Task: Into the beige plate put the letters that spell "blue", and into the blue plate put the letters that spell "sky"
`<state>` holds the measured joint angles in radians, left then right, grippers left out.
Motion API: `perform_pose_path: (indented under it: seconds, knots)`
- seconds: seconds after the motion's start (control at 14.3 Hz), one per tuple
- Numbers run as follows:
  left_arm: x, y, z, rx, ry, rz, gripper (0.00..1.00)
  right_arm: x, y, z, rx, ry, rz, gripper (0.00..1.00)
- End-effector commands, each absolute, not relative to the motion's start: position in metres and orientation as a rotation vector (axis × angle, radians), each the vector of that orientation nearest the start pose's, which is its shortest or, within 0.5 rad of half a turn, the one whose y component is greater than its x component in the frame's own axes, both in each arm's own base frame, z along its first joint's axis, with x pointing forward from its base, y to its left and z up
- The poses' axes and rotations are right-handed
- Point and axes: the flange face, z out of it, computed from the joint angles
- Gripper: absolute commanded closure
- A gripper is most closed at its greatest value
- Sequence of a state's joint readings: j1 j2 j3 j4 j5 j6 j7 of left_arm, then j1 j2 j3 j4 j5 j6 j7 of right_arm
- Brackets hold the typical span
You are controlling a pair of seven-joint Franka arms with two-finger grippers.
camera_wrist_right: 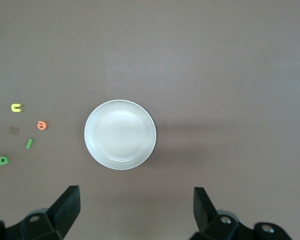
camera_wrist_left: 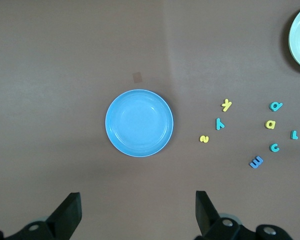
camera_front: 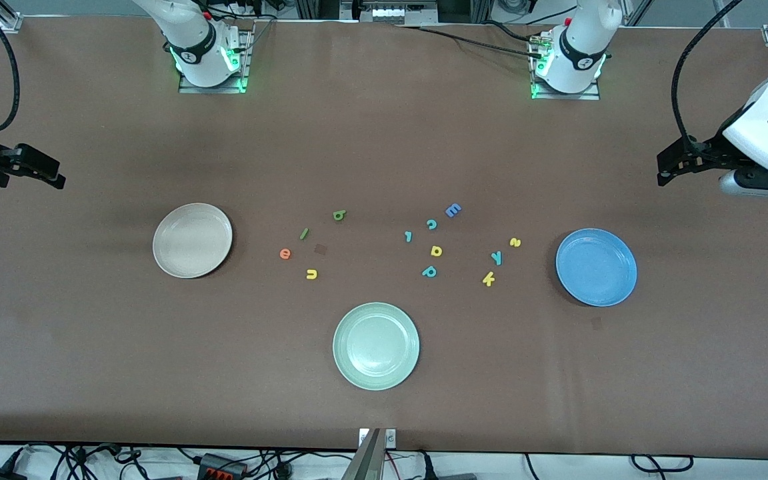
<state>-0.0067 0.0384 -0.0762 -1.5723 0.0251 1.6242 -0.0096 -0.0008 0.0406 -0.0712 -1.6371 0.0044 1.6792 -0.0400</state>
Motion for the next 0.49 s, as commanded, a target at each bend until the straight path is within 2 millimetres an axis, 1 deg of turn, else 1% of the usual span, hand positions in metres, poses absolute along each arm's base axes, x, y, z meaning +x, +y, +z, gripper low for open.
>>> perform_pose_path:
  seconds: [0.0,0.14,0.42]
  knots:
    - [0.5653,-0.0419,0.6097,-3.130,0.142,-0.034,0.00,0.5635,-0.0430,0.5852,-3.149,0.074,-0.007,0.00]
    - [0.5653,-0.0419,0.6097,-3.130,0.140,-0.034,0.00,0.5634,-0.0447,0.5853,-3.149,0.076,-0.007,0.00]
    - [0.5652,-0.0411,0.6095,-3.130,0.140,-0.032,0.00,0.5684,-0.0464,0.5771,-3.148,0.081,0.005,0.00]
